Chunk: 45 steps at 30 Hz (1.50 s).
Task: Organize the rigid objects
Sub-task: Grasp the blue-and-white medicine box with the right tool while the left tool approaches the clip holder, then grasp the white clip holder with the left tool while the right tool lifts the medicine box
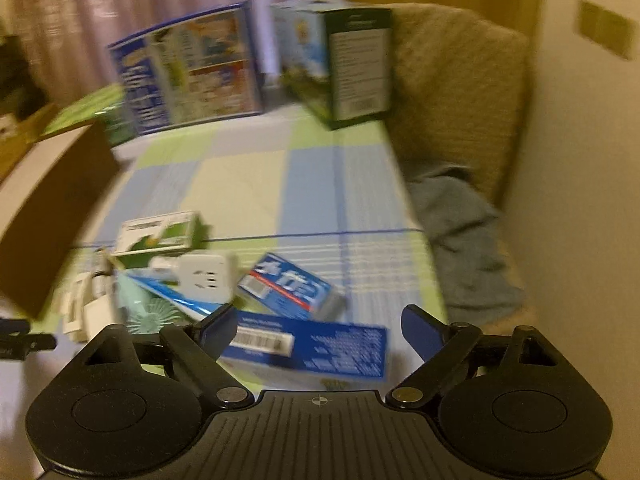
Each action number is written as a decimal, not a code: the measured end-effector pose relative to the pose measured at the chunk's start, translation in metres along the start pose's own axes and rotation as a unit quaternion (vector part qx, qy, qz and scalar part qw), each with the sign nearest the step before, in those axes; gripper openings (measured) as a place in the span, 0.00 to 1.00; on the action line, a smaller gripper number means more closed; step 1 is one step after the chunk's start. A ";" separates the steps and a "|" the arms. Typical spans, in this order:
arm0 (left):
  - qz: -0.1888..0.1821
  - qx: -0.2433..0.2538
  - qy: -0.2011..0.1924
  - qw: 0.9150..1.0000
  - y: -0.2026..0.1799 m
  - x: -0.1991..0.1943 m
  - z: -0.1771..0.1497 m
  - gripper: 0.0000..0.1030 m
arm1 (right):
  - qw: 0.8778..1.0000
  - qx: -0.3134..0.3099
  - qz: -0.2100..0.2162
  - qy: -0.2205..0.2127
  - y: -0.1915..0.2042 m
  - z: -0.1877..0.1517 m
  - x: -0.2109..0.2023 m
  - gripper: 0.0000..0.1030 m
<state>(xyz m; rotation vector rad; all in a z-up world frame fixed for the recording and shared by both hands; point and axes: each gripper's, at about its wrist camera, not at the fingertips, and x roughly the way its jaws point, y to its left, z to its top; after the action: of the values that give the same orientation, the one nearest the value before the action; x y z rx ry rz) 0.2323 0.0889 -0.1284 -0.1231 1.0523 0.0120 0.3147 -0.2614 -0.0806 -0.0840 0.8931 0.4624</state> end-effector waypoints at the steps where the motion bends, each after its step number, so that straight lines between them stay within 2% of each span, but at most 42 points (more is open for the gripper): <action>1: 0.004 -0.010 0.001 1.000 0.002 -0.003 -0.003 0.74 | 1.000 -0.025 0.015 0.010 -0.001 0.003 0.005 0.84; 4: 0.017 -0.028 0.001 0.999 0.006 -0.011 -0.011 0.74 | 0.991 -0.109 0.063 0.036 0.000 0.006 0.016 0.84; 6: 0.026 -0.040 0.000 0.999 0.006 -0.015 -0.015 0.74 | 0.982 -0.157 0.088 0.063 0.002 0.006 0.025 0.84; 9: 0.034 -0.055 -0.003 0.998 0.004 -0.021 -0.021 0.74 | 0.966 -0.217 0.115 0.087 0.007 0.000 0.036 0.84; 12: 0.041 -0.066 -0.005 0.997 0.002 -0.026 -0.028 0.74 | 0.948 -0.273 0.113 0.114 0.016 -0.006 0.048 0.82; 13: 0.043 -0.070 -0.005 0.997 0.001 -0.027 -0.029 0.74 | 0.943 -0.289 0.108 0.123 0.018 -0.008 0.052 0.73; 14: 0.045 -0.072 -0.005 0.996 0.000 -0.027 -0.030 0.74 | 0.939 -0.302 0.100 0.133 0.020 -0.012 0.056 0.60; 16: 0.050 -0.077 -0.005 0.996 -0.002 -0.029 -0.033 0.74 | 0.935 -0.309 0.088 0.153 0.022 -0.013 0.060 0.46; 17: 0.051 -0.080 -0.007 0.996 -0.003 -0.030 -0.034 0.74 | 0.935 -0.303 0.091 0.158 0.021 -0.014 0.060 0.40; 18: 0.051 -0.082 -0.007 0.995 -0.004 -0.031 -0.034 0.74 | 0.937 -0.293 0.096 0.164 0.021 -0.015 0.059 0.37; 22: 0.052 -0.086 -0.008 0.995 -0.008 -0.032 -0.035 0.74 | 0.945 -0.247 0.107 0.184 0.027 -0.021 0.052 0.35; 27: 0.049 -0.083 -0.009 0.995 -0.013 -0.029 -0.031 0.74 | 0.970 -0.167 0.052 0.170 0.037 -0.029 0.049 0.35; 31: 0.041 -0.070 -0.011 0.997 -0.021 -0.026 -0.023 0.74 | 0.979 -0.128 0.025 0.154 0.042 -0.033 0.050 0.35; 35: 0.035 -0.056 -0.016 0.998 -0.028 -0.020 -0.012 0.74 | 0.986 -0.100 0.036 0.131 0.041 -0.032 0.033 0.35; 45: 0.023 -0.053 -0.021 0.998 -0.034 0.008 0.033 0.73 | 0.995 -0.024 0.007 0.097 0.024 -0.021 0.006 0.35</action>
<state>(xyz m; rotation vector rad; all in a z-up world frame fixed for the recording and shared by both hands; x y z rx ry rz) 0.2668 0.0585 -0.1162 -0.1936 1.0125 0.1124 0.2925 -0.2436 -0.0959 -0.1697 1.0731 0.4952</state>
